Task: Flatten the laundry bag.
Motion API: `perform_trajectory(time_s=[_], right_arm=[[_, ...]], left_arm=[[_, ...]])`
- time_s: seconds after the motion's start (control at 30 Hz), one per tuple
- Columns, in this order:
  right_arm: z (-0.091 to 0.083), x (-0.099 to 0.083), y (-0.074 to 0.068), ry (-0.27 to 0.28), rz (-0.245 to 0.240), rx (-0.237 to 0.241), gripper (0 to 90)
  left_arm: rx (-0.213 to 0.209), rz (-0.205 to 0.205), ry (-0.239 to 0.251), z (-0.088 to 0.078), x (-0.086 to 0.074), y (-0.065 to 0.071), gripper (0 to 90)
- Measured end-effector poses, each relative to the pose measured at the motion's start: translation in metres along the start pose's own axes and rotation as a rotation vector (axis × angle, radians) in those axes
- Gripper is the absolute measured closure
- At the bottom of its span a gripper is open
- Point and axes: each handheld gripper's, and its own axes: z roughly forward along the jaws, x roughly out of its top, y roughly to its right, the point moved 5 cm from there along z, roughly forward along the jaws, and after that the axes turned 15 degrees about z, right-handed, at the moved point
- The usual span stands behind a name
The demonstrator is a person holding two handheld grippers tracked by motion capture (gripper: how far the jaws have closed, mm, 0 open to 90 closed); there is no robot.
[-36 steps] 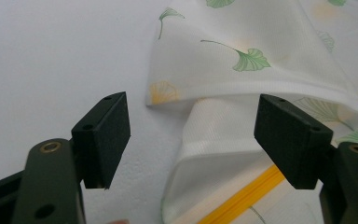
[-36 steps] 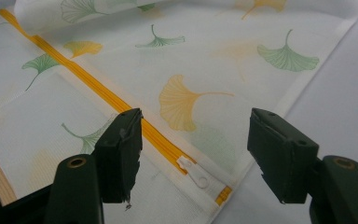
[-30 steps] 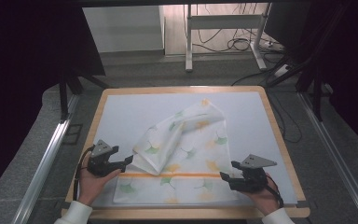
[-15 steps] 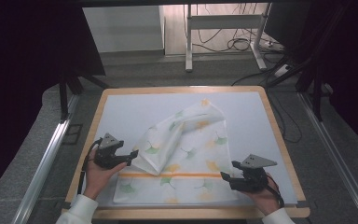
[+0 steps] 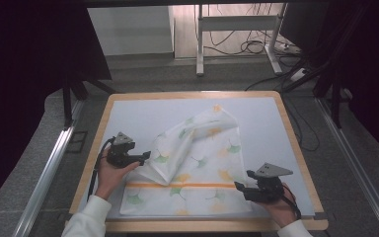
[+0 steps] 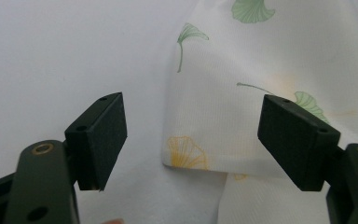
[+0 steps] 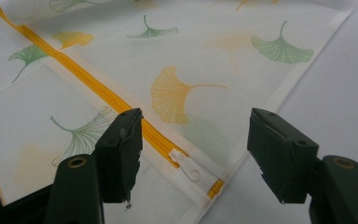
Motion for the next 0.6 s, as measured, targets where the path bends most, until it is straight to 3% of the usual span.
perform_trajectory(time_s=[0.2,0.37,0.6], right_arm=[[0.000,0.000,0.000,-0.001,0.002,-0.003,35.7],[0.000,0.000,0.001,-0.004,0.003,-0.005,35.7],[0.001,-0.001,0.001,-0.006,0.002,-0.008,35.6]], left_arm=[[-0.028,0.007,-0.041,0.012,-0.001,0.003,23.6],[-0.027,0.067,-0.095,0.022,-0.004,0.010,24.2],[-0.040,0.068,-0.139,0.028,-0.010,0.011,27.5]])
